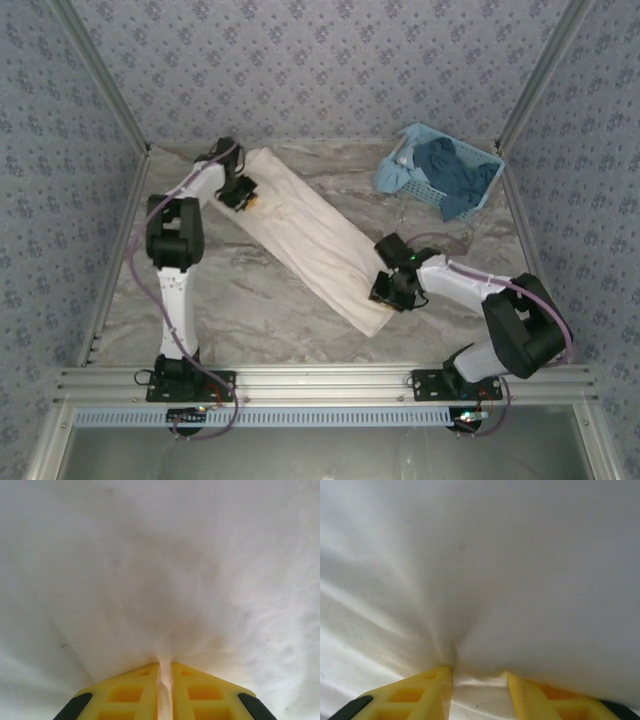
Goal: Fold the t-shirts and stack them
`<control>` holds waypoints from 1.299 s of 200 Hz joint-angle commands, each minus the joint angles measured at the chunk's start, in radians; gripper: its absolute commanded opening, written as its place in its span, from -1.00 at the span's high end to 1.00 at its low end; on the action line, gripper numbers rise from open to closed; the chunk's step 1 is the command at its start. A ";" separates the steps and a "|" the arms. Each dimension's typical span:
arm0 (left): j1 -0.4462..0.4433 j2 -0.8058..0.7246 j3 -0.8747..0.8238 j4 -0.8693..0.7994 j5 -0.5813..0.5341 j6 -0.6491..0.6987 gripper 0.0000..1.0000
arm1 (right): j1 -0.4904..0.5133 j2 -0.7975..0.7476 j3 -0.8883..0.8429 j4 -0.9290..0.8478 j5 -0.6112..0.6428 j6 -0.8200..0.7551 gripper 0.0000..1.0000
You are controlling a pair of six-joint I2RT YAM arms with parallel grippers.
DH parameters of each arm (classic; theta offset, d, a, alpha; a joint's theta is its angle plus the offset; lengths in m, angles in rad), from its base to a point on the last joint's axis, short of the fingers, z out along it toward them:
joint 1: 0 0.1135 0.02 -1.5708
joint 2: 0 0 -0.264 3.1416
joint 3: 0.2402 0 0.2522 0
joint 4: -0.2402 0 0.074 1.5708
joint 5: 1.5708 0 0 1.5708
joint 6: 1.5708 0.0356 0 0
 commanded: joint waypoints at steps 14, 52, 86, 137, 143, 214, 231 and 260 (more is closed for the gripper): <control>-0.112 0.274 0.424 -0.080 0.079 0.006 0.73 | 0.212 0.061 -0.111 0.118 -0.025 0.381 0.20; -0.177 0.506 0.778 -0.054 0.154 -0.076 0.72 | 0.324 0.199 -0.061 0.327 -0.068 0.516 0.20; -0.192 0.491 0.813 0.020 0.172 -0.079 0.53 | 0.350 0.262 0.030 0.351 -0.107 0.497 0.19; -0.182 0.254 0.820 -0.149 0.069 0.083 0.03 | 0.255 0.082 0.194 0.018 -0.053 0.254 -0.11; -0.182 0.230 0.814 -0.188 0.067 0.100 0.03 | 0.239 0.057 0.212 -0.022 -0.051 0.230 -0.14; -0.221 -0.419 -0.249 -0.221 0.258 0.237 0.10 | -0.064 -0.209 0.193 -0.263 -0.110 -0.041 -0.20; -0.252 -0.580 -0.540 -0.220 0.337 0.290 0.10 | -0.098 -0.227 0.162 -0.247 -0.154 -0.113 -0.20; -0.358 -0.786 -0.960 -0.144 0.432 0.262 0.04 | -0.110 -0.204 0.118 -0.254 -0.204 -0.182 -0.20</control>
